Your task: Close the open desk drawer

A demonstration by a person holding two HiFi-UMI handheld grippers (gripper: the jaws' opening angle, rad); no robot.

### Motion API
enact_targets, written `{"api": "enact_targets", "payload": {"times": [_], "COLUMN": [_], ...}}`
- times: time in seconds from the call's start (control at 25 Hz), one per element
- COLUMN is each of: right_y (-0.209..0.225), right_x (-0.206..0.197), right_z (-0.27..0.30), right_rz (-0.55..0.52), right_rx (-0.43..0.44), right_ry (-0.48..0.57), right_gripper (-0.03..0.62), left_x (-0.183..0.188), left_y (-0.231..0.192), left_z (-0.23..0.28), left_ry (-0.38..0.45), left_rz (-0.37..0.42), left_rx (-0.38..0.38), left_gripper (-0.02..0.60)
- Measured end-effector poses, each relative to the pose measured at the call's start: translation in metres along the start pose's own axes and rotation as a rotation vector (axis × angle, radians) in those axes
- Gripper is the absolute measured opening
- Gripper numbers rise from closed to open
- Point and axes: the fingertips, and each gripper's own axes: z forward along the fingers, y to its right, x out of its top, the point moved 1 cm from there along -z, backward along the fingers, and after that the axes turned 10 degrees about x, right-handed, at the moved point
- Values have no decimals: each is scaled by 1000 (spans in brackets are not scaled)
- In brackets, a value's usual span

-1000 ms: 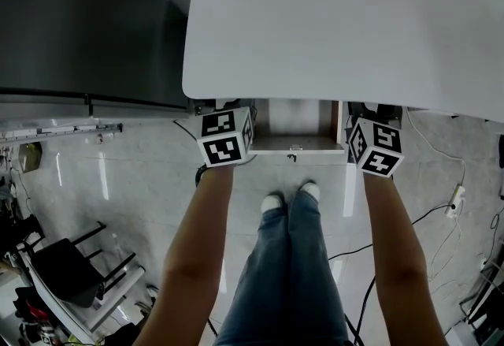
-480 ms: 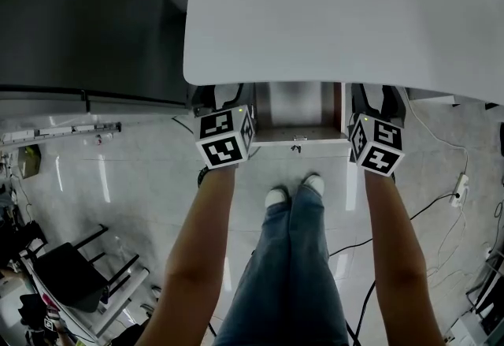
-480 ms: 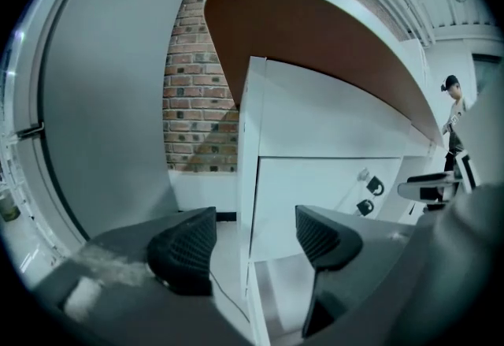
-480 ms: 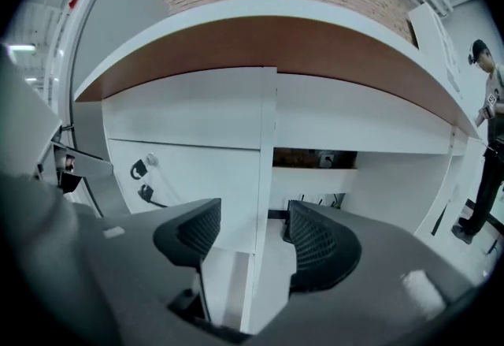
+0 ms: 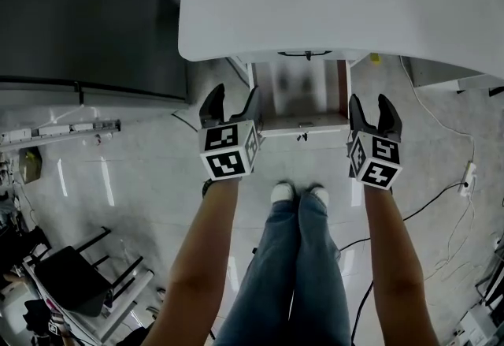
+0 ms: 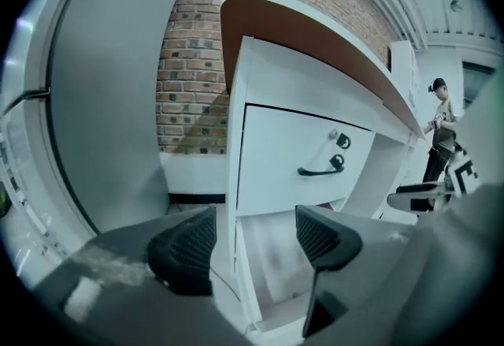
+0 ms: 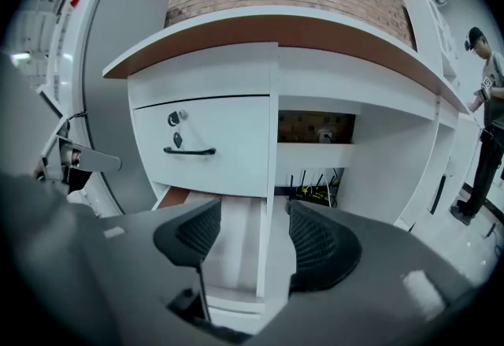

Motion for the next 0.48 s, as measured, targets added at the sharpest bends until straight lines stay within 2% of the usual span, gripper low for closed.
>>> {"api": "enact_targets", "payload": {"times": [0.48], "right_y": [-6], "right_x": [-70], "right_z": [-18], "right_rz": [1], "right_rx": [76], "right_ry": [-38], "right_gripper": [247], "left_x": [-74], "left_y": [13], "left_z": [-24], "left_ry": [-32], "left_rz": [-16], "left_rx": [-4], "left_gripper": [311]}}
